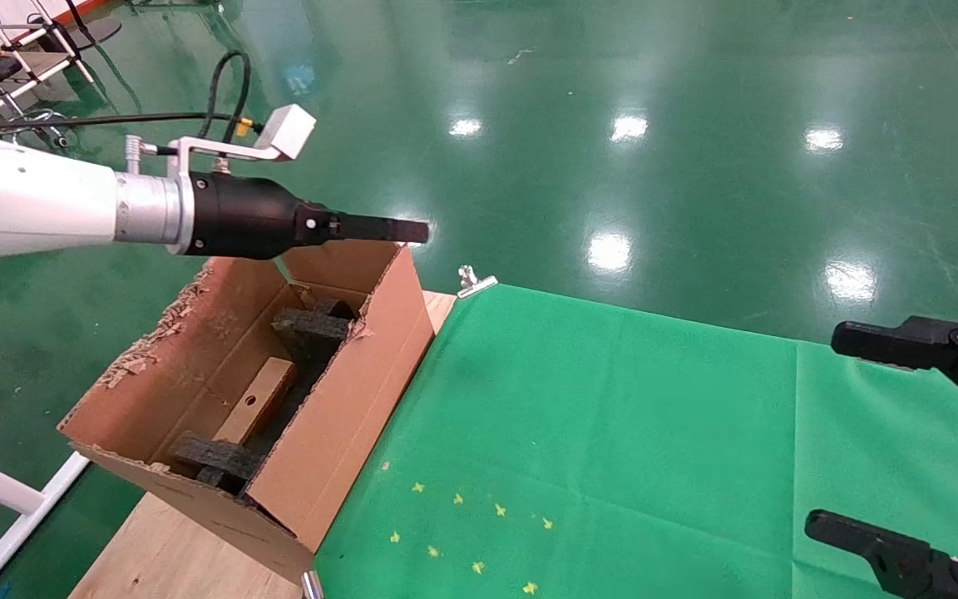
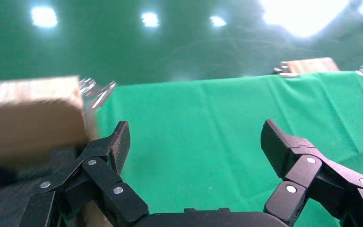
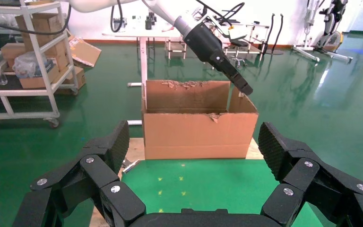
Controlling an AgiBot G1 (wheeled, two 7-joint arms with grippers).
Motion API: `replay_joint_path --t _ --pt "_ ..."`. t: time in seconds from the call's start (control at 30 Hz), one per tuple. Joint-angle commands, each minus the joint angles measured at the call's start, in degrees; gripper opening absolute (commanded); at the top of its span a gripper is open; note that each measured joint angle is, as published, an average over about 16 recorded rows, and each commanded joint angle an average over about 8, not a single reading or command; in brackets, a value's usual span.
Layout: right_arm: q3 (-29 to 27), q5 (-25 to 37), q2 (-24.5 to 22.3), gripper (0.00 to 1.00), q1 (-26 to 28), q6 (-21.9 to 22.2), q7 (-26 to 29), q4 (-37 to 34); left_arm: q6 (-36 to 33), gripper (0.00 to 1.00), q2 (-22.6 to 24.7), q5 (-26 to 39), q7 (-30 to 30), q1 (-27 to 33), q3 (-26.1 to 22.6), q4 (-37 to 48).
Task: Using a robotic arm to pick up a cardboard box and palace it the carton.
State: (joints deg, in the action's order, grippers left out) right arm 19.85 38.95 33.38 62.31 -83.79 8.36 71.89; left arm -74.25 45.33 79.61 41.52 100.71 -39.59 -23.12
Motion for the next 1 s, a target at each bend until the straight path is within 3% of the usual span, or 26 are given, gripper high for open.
replay_joint_path --t 0.03,1.0 --pt "0.00 0.00 0.00 1.00 0.00 0.00 0.00 0.00 -0.50 1.00 -0.45 -1.64 -1.34 -1.70 1.02 -2.19" --pt "0.01 -0.01 0.00 1.00 0.00 0.00 -0.01 0.00 -7.65 1.00 -6.89 -25.23 -20.57 -26.16 15.75 -33.72"
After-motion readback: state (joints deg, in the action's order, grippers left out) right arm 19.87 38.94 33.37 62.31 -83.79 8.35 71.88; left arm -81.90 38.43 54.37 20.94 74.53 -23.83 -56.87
